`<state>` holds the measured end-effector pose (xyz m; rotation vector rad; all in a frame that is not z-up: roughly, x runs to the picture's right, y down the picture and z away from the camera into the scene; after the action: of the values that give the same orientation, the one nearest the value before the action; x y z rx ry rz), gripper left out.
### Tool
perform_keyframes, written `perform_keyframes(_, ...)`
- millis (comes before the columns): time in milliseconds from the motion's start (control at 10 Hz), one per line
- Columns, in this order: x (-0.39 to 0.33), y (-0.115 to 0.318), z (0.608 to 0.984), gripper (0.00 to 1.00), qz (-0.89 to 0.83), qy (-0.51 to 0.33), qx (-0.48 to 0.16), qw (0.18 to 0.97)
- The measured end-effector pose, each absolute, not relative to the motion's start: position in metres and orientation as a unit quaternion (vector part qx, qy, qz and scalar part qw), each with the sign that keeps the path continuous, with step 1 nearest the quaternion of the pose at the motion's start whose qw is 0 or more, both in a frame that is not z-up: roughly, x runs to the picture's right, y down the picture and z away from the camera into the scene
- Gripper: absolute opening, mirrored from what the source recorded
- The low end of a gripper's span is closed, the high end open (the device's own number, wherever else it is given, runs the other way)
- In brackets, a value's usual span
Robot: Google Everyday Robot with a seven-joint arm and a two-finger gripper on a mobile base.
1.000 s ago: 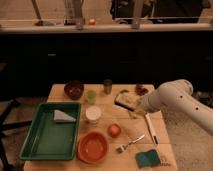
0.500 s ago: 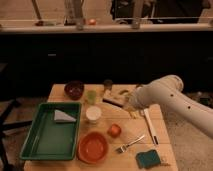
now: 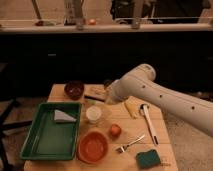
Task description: Wipe purple bowl with eraser
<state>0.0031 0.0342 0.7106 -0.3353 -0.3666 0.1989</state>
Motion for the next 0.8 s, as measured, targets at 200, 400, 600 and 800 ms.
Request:
perform_keyframes(200,-0.018,0.029,0.733,0.0,0.093,-0.169,-0.185,0.964)
perform_keyframes(400,-0.025,0.03,0.748,0.0,0.093,-0.161,-0.2,0.962)
perform_keyframes(600,-0.023,0.03,0.749,0.0,0.094,-0.16,-0.2,0.962)
perform_keyframes(800,-0.023,0.03,0.749,0.0,0.094,-0.16,-0.2,0.962)
